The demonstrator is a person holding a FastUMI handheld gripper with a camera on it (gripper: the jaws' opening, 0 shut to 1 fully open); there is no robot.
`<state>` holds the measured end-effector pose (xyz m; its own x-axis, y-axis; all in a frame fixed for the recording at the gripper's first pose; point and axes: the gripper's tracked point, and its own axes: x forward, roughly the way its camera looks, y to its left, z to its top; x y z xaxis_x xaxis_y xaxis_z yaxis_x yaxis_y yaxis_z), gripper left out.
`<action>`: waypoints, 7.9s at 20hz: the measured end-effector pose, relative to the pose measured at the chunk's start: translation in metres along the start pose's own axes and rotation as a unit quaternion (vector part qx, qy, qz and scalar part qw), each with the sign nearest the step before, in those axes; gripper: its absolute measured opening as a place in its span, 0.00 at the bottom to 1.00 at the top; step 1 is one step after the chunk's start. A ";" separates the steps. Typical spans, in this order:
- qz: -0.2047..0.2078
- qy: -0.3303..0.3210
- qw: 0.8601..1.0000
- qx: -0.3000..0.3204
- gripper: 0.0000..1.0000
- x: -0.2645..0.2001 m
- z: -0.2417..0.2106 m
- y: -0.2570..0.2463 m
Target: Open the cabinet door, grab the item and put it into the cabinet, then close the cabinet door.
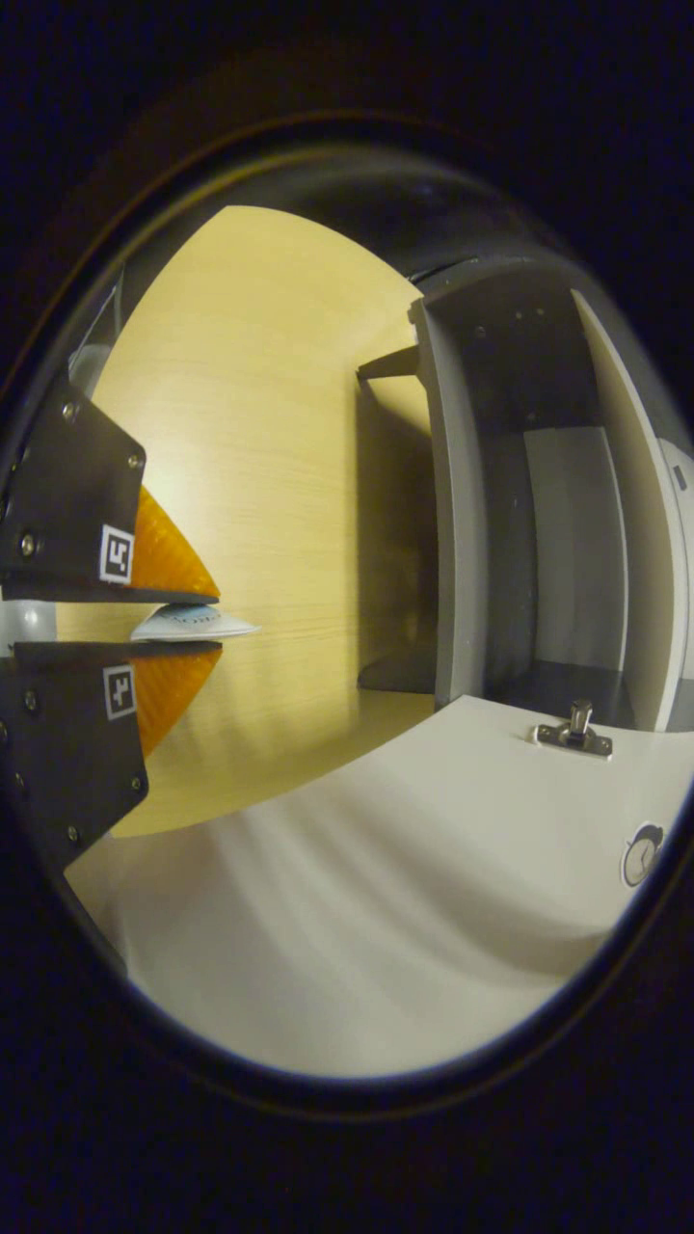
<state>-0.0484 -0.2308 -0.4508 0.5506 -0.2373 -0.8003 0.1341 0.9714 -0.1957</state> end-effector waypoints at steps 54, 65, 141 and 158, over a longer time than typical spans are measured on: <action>0.025 -0.138 0.988 0.056 0.38 -0.131 0.372 0.035; 0.011 -0.272 0.962 0.032 0.99 -0.186 0.381 0.032; 0.079 -0.325 0.926 0.176 0.94 -0.399 0.165 -0.087; 0.133 -0.325 0.931 0.098 0.94 -0.394 0.197 -0.019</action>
<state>-0.1057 -0.1554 -0.0202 0.9598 0.0008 -0.2806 0.0341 0.9923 0.1194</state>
